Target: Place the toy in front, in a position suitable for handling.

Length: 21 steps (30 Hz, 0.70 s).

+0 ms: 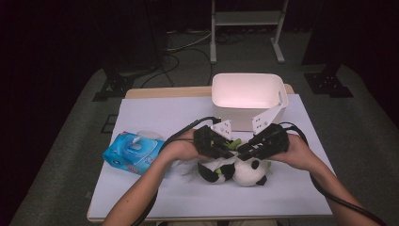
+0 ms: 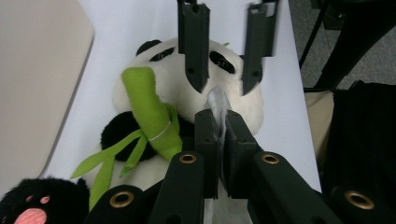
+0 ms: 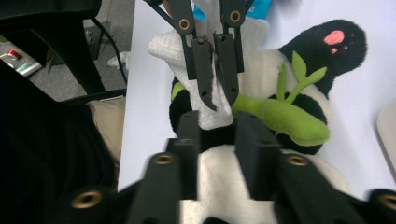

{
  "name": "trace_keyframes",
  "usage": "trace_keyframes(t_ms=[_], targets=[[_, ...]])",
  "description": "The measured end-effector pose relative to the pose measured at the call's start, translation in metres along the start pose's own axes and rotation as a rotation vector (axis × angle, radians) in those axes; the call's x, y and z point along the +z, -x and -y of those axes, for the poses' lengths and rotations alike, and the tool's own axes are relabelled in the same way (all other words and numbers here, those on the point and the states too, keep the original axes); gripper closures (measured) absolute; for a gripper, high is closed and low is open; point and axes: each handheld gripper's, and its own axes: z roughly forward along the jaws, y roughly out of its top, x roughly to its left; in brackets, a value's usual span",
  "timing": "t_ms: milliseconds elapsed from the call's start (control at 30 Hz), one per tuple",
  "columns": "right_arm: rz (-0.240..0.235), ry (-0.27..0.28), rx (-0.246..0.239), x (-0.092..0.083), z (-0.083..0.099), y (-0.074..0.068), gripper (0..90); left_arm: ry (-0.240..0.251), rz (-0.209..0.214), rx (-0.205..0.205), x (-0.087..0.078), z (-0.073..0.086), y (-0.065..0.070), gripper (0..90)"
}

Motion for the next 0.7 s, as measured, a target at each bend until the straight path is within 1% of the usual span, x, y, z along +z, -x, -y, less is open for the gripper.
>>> trace_keyframes(t_ms=[33, 67, 100, 133, 167, 200, 233, 300, 333, 367, 400, 433, 467, 500, 533, 567, 600, 633, 667, 700], targets=[[0.008, -0.006, 0.002, 0.001, 0.0, 0.0, 74.3, -0.003, 0.0, 0.003, 0.0, 0.0, 0.0, 85.7], [0.005, -0.008, 0.002, 0.002, 0.0, 0.001, 74.4, -0.004, 0.002, 0.008, 0.0, -0.001, 0.0, 85.6], [-0.006, -0.01, 0.006, 0.003, 0.0, 0.002, 78.3, -0.001, 0.002, 0.006, 0.001, -0.001, 0.001, 85.4], [-0.008, -0.008, 0.001, 0.004, 0.0, 0.002, 81.9, -0.001, 0.002, 0.006, 0.001, -0.001, 0.001, 85.1], [-0.022, -0.013, 0.001, 0.006, 0.0, 0.002, 89.0, -0.002, 0.005, 0.005, 0.001, -0.001, 0.0, 83.2], [-0.022, -0.013, 0.001, 0.006, 0.0, 0.002, 89.0, -0.003, 0.009, 0.001, 0.001, -0.001, 0.0, 83.2], [-0.022, -0.02, -0.006, 0.007, 0.001, 0.001, 89.6, -0.001, 0.008, 0.0, 0.0, 0.0, 0.0, 78.8], [-0.016, -0.028, -0.003, 0.007, 0.003, 0.002, 89.7, 0.004, 0.007, -0.008, -0.001, 0.0, 0.0, 73.0], [-0.016, -0.028, -0.003, 0.007, 0.003, 0.002, 89.7, 0.008, 0.005, -0.012, -0.002, 0.001, 0.0, 73.0], [-0.019, -0.033, 0.004, 0.005, 0.007, 0.003, 89.8, 0.018, 0.003, -0.019, -0.007, 0.003, -0.001, 70.0], [-0.019, -0.033, 0.004, 0.005, 0.007, 0.003, 89.8, 0.018, 0.003, -0.019, -0.007, 0.003, -0.001, 69.1], [-0.02, -0.026, 0.021, 0.001, 0.011, 0.004, 89.9, 0.03, -0.004, -0.028, -0.012, 0.005, -0.003, 68.9], [-0.02, -0.026, 0.021, 0.001, 0.011, 0.004, 89.9, 0.03, -0.004, -0.028, -0.012, 0.005, -0.003, 68.8], [-0.005, -0.02, 0.033, -0.006, 0.016, 0.005, 89.8, 0.035, -0.011, -0.039, -0.015, 0.007, -0.003, 68.8], [-0.005, -0.02, 0.033, -0.006, 0.016, 0.005, 89.8, 0.042, -0.015, -0.04, -0.018, 0.009, -0.003, 68.8], [0.001, -0.02, 0.044, -0.012, 0.022, 0.006, 89.8, 0.046, -0.024, -0.044, -0.023, 0.011, -0.003, 68.9], [0.001, -0.02, 0.044, -0.012, 0.022, 0.006, 89.8, 0.046, -0.024, -0.044, -0.023, 0.011, -0.003, 68.9], [0.009, -0.02, 0.065, -0.02, 0.03, 0.008, 89.8, 0.047, -0.029, -0.048, -0.024, 0.013, -0.003, 68.9], [0.009, -0.02, 0.065, -0.02, 0.03, 0.008, 89.8, 0.045, -0.033, -0.048, -0.026, 0.014, -0.003, 68.9], [0.014, -0.019, 0.072, -0.023, 0.034, 0.009, 89.8, 0.043, -0.037, -0.052, -0.027, 0.016, -0.003, 69.0]])
